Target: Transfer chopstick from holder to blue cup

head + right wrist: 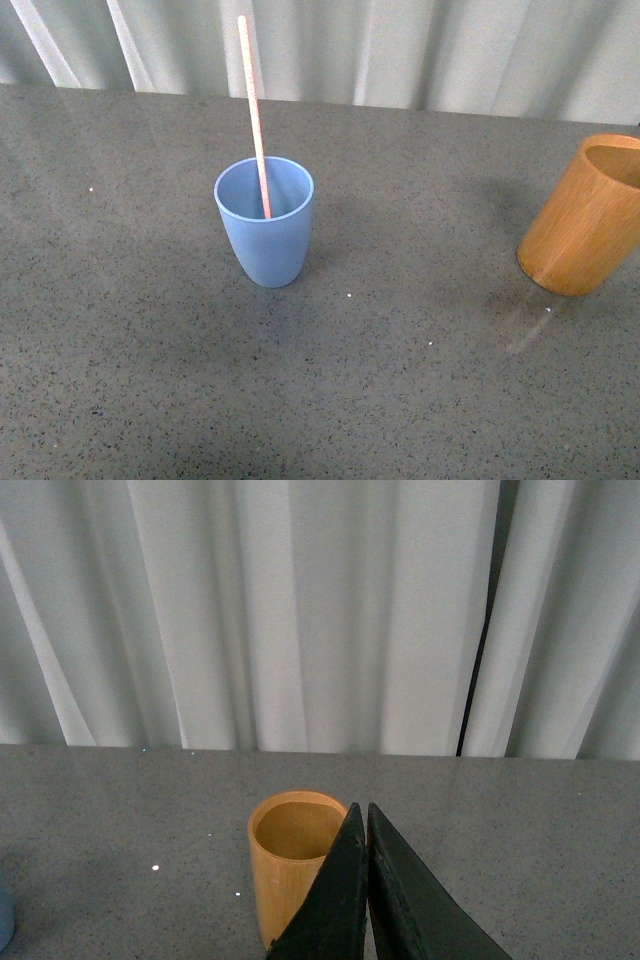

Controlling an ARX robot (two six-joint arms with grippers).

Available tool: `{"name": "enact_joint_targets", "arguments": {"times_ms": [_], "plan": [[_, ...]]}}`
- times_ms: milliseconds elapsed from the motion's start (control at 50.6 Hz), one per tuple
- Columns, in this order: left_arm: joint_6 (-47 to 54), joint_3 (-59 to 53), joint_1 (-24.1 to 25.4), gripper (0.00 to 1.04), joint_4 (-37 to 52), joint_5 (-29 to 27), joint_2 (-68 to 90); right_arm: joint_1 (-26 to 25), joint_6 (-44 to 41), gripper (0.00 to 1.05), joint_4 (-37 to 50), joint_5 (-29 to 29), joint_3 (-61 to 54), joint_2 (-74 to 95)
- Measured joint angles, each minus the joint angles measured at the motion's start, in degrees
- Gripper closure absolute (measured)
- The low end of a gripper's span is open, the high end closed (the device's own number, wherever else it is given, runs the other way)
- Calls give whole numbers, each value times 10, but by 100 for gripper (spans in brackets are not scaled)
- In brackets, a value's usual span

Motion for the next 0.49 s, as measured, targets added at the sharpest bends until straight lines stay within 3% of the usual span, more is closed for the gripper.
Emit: {"name": "enact_joint_targets", "arguments": {"times_ms": [435,494], "plan": [[0,0,0,7,0,0,0,0,0,104,-62,0,0,-63],[0,0,0,7,0,0,0,0,0,104,-143,0,0,-123]]}}
